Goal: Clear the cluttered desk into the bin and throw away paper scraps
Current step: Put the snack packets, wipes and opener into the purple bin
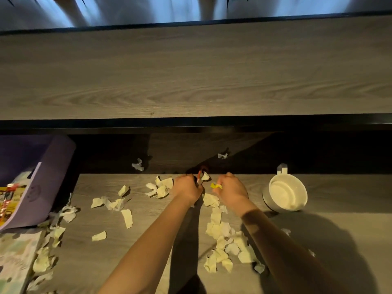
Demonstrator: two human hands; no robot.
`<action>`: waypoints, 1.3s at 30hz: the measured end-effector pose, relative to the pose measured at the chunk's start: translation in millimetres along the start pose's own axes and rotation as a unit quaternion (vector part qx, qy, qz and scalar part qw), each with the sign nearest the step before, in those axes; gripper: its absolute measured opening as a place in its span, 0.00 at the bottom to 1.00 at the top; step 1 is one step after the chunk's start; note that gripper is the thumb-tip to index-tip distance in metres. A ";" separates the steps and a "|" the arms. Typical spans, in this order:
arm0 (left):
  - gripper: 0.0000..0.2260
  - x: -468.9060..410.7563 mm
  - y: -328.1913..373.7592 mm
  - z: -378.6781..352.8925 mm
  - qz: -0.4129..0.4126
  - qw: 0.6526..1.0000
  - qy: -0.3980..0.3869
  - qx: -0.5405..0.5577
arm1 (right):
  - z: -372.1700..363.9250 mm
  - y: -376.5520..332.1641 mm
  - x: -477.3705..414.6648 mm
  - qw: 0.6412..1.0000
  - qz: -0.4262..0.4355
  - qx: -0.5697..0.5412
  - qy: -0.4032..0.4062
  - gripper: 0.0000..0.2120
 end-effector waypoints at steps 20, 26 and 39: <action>0.09 86.6 -33.6 93.0 -0.120 0.958 0.140 0.219 | 49.2 -35.9 78.4 0.961 0.092 -0.211 0.155 0.08; 0.11 113.4 -68.1 128.5 -0.140 0.930 0.182 0.288 | 60.0 -85.5 107.0 0.951 0.135 -0.218 0.171 0.08; 0.06 146.5 -201.1 235.2 -0.147 0.877 0.246 0.386 | 68.4 -242.8 146.5 0.937 0.207 -0.222 0.175 0.01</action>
Point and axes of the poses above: each hand's wrist, its own x-axis away from the middle knuckle, its own z-axis out of the back of the hand, y = z × x, the point moved 8 cm from there along -x, towards the middle knuckle, and after that the axes turned 9 degrees about x, right-handed, at the moved point
